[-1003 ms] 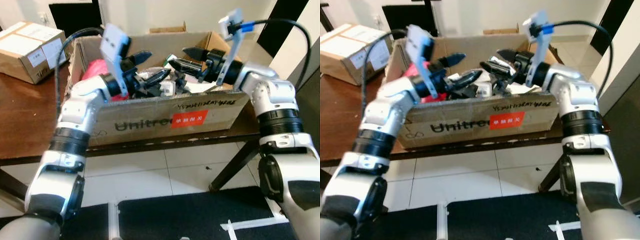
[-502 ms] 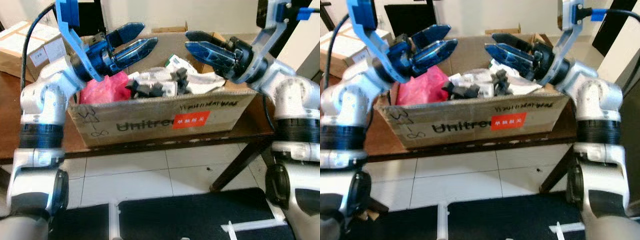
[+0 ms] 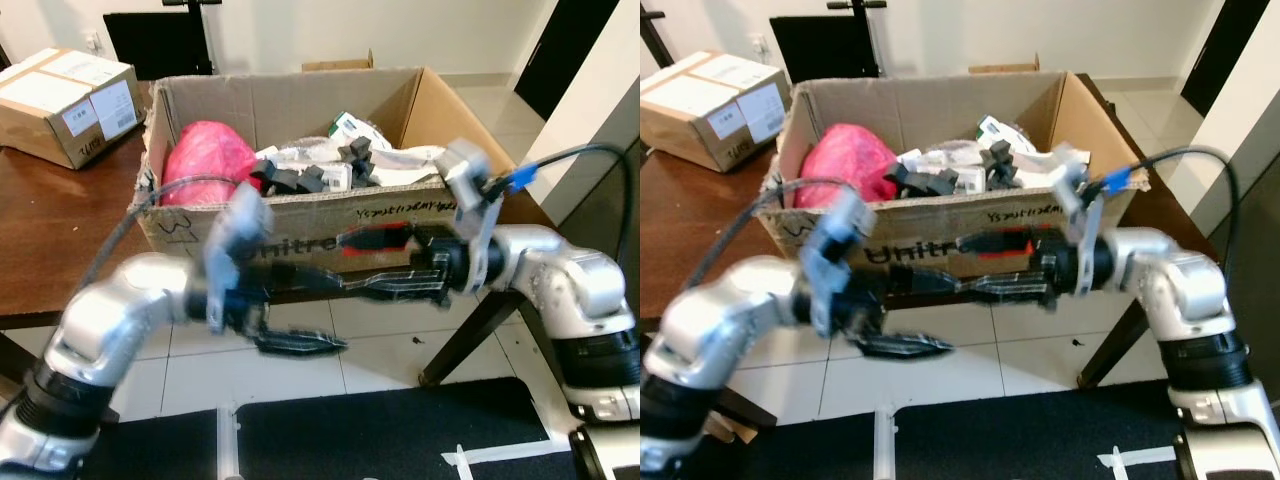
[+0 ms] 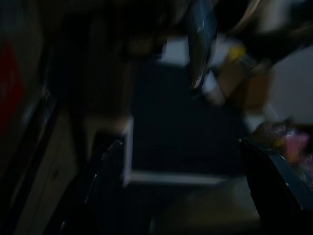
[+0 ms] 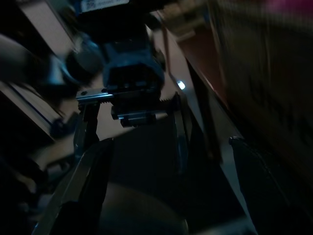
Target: Picking trash to rubbish bin
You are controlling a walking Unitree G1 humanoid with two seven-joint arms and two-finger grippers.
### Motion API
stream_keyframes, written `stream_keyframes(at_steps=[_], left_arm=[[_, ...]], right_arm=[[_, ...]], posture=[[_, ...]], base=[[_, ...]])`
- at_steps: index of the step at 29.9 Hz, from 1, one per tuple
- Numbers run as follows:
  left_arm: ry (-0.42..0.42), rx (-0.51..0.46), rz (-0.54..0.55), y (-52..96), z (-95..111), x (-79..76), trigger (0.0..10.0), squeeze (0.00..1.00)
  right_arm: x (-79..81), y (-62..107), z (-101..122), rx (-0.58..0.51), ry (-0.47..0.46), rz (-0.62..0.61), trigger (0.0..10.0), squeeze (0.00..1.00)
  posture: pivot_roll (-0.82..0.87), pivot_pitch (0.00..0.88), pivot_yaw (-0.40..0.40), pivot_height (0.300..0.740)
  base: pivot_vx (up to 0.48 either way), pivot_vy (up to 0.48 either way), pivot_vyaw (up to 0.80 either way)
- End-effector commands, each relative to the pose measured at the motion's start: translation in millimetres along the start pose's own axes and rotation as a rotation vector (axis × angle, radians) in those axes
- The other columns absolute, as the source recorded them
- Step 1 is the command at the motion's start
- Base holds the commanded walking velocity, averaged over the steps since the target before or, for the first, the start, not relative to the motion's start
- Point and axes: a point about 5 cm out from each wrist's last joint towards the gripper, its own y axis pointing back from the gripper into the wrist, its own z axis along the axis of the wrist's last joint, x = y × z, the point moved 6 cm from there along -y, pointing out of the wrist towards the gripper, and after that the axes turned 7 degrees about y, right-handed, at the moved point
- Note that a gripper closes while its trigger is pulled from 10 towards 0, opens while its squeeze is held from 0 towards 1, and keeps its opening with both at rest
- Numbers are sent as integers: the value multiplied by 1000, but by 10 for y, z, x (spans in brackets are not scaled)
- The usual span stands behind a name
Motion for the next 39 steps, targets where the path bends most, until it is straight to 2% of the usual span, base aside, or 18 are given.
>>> stream_keyframes(at_steps=[1, 4, 5, 6, 7, 11, 13, 15, 17, 18, 20, 22, 25, 26, 27, 30, 33, 39], left_arm=[[-1, 147, 130, 12, -433, 150, 10000, 0], [29, 197, 274, 30, -692, 317, 10000, 0], [102, 219, 403, 65, -905, 443, 10000, 0], [102, 219, 403, 65, -905, 443, 10000, 0], [158, 245, 517, 112, -1121, 535, 10000, 0], [328, 341, 645, 175, -1706, 452, 10000, 0], [347, 363, 668, 187, -1810, 431, 10000, 0], [513, 498, 751, 266, -2377, 208, 10000, 0], [545, 510, 756, 269, -2456, 158, 10000, 0], [592, 546, 798, 318, -2621, 76, 10000, 0], [603, 557, 820, 340, -2675, 57, 10000, 0], [628, 585, 872, 400, -2822, 21, 10000, 0], [646, 593, 991, 500, -3023, 22, 10000, 0], [646, 593, 991, 500, -3023, 22, 10000, 0], [663, 576, 1027, 513, -3073, 22, 10000, 0], [795, 541, 1176, 633, -3311, -70, 10000, 0], [882, 561, 1277, 774, -3491, -229, 10000, 0], [881, 420, 1303, 686, -3375, -120, 10000, 0]], right_arm=[[-121, 35, -280, 93, 2, -92, 10000, 0], [-208, 53, -490, 145, -19, -154, 10000, 0], [-273, 81, -667, 188, -47, -216, 10000, 0], [-273, 81, -667, 188, -47, -216, 10000, 0], [-312, 103, -870, 243, -72, -268, 10000, 0], [-249, 125, -1435, 400, -150, -331, 10000, 0], [-227, 124, -1527, 420, -161, -337, 10000, 0], [-53, 97, -1943, 466, -287, -348, 10000, 0], [-25, 94, -2013, 472, -311, -354, 10000, 0], [51, 104, -2212, 506, -362, -382, 10000, 0], [79, 115, -2297, 528, -373, -394, 10000, 0], [137, 149, -2520, 590, -373, -434, 10000, 0], [257, 275, -2983, 705, -418, -604, 10000, 0], [257, 275, -2983, 705, -418, -604, 10000, 0], [300, 405, -3176, 758, -468, -758, 10000, 0], [466, 721, -3471, 858, -577, -1067, 10000, 0], [700, 836, -3632, 879, -651, -1220, 10000, 0], [845, 774, -3699, 846, -657, -1265, 10000, 0]], posture=[[-10, 141, 9, 740], [-13, 140, 12, 740], [-12, 141, 13, 740], [-12, 141, 13, 740], [-12, 141, 13, 740], [-7, 145, 11, 740], [-7, 145, 11, 740], [-6, 146, 10, 740], [-6, 146, 10, 740], [-8, 147, 11, 740], [-8, 147, 11, 740], [-10, 147, 10, 740], [-13, 148, 2, 740], [-13, 148, 2, 740], [-11, 148, 0, 740], [-2, 152, -8, 740], [-18, 158, -3, 740], [-24, 166, 15, 740]], base=[[0, 0, 0], [0, 0, 0], [0, 0, 0], [0, 0, 0], [0, 0, 0], [0, 0, 0], [0, 0, 0], [0, 0, 0], [0, 0, 0], [0, 0, 0], [0, 0, 0], [0, 0, 0], [0, 0, 0], [0, 0, 0], [0, 0, 0], [0, 0, 0], [0, 0, 0], [0, 0, 0]])
